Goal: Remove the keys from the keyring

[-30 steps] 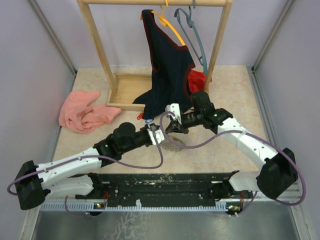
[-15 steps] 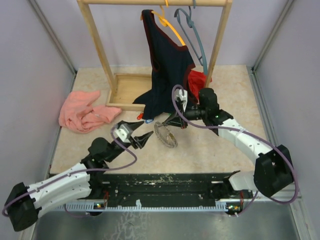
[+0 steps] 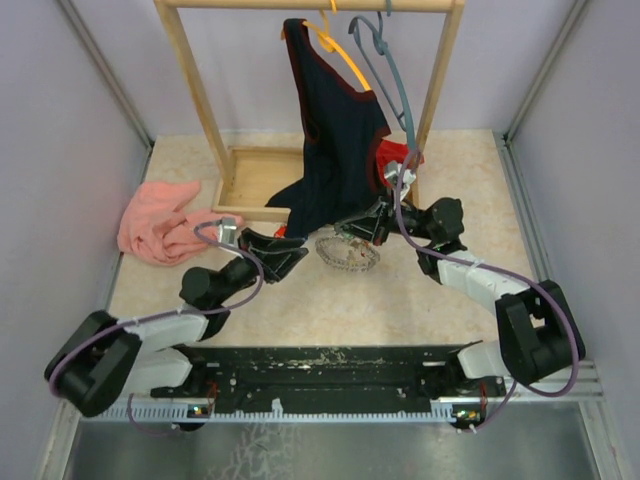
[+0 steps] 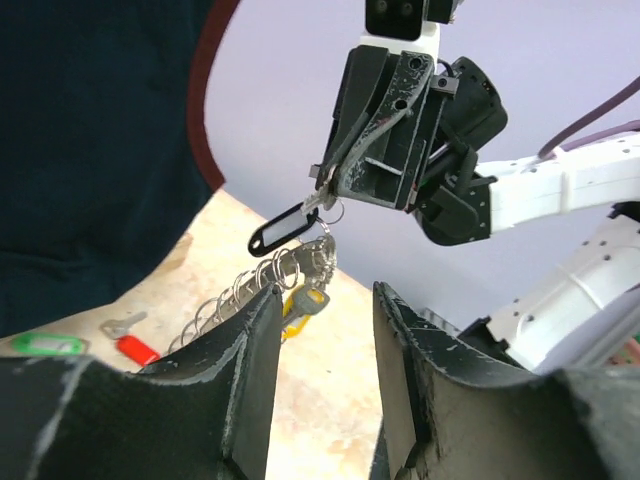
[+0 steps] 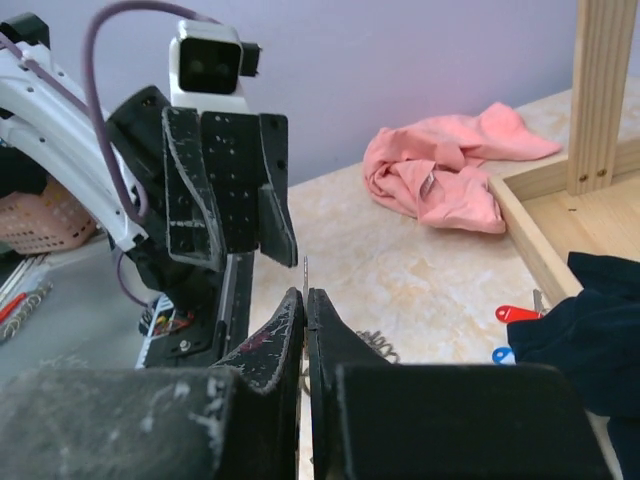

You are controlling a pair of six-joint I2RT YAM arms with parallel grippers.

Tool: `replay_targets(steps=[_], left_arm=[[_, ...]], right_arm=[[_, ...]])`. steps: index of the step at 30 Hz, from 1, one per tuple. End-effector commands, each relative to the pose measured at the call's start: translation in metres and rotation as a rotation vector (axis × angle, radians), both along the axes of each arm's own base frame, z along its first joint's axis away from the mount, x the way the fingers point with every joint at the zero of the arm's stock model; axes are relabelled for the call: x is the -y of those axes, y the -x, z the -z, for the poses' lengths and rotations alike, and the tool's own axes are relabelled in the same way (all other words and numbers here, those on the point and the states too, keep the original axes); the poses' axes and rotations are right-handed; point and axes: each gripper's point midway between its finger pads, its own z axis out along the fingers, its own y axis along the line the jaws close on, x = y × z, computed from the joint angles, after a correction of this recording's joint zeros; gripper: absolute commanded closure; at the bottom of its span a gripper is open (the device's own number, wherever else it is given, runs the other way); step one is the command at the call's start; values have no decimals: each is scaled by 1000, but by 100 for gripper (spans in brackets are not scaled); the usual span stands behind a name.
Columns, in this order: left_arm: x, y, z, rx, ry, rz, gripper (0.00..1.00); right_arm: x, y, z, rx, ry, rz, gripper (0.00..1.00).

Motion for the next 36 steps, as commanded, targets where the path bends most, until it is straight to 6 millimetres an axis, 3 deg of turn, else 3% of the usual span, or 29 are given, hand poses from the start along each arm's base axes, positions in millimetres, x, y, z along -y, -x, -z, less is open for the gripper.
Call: replay_targets(steps=[1, 21, 27, 36], left_arm=[[3, 26, -54, 131, 194, 163, 53], [26, 19, -68, 379, 115, 158, 53], [36, 14, -70, 392, 114, 158, 56], [35, 10, -79, 407, 135, 126, 56]], right_arm=[[9, 10, -41, 109, -130, 13, 100], [10, 14, -38, 85, -170, -6, 100], [10, 16, -38, 83, -170, -12, 100], [10, 16, -36, 78, -169, -17, 100]])
